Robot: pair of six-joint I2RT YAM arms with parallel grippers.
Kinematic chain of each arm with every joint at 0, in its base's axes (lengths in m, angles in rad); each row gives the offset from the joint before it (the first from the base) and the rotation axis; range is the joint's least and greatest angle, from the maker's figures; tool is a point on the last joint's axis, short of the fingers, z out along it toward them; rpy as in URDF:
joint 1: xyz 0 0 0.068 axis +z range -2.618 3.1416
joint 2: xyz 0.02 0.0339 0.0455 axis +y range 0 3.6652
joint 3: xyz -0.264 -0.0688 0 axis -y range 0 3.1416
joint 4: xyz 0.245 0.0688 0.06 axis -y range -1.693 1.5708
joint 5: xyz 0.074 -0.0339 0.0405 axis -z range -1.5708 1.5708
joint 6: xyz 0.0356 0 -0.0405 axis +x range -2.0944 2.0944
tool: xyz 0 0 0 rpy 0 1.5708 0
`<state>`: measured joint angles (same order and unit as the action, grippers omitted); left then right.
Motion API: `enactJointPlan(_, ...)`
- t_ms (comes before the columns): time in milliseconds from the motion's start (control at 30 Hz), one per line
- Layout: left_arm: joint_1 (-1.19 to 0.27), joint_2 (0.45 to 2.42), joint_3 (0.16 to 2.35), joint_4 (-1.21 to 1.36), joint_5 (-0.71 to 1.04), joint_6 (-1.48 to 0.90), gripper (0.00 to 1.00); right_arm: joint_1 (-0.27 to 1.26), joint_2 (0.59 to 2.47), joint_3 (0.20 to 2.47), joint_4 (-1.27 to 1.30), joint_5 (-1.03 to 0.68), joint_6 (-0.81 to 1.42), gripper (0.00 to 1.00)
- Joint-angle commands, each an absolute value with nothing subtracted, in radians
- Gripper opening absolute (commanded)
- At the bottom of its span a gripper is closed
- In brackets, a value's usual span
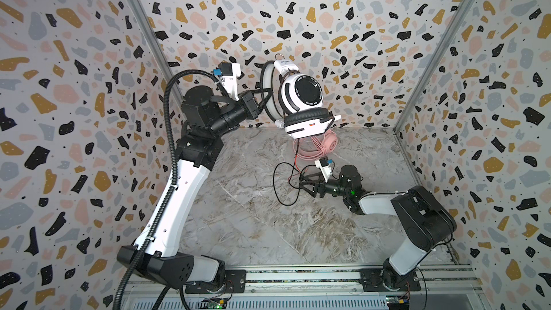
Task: Wrap the headphones
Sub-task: 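Hold the white headset up with the left gripper while right gripper pulls cable down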
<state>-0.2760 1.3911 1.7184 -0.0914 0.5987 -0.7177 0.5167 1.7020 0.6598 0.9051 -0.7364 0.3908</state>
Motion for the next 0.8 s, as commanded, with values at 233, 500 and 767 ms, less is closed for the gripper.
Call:
enactJointPlan(233, -0.269, 1.391, 1.803, -0.021, 0.623, -0.752, 0.00, 0.611, 1.926, 0.926, 0.938, -0.843, 0.321, 0.76)
enactJointPlan(500, -0.235, 1.419, 1.829, -0.015, 0.625, -0.772, 0.00, 0.626, 2.060, 0.991, 0.980, -0.870, 0.368, 0.54)
enactJointPlan(767, -0.218, 1.444, 1.783, 0.015, 0.391, -0.743, 0.00, 0.626, 1.932, 0.745, 1.105, -0.810, 0.465, 0.04)
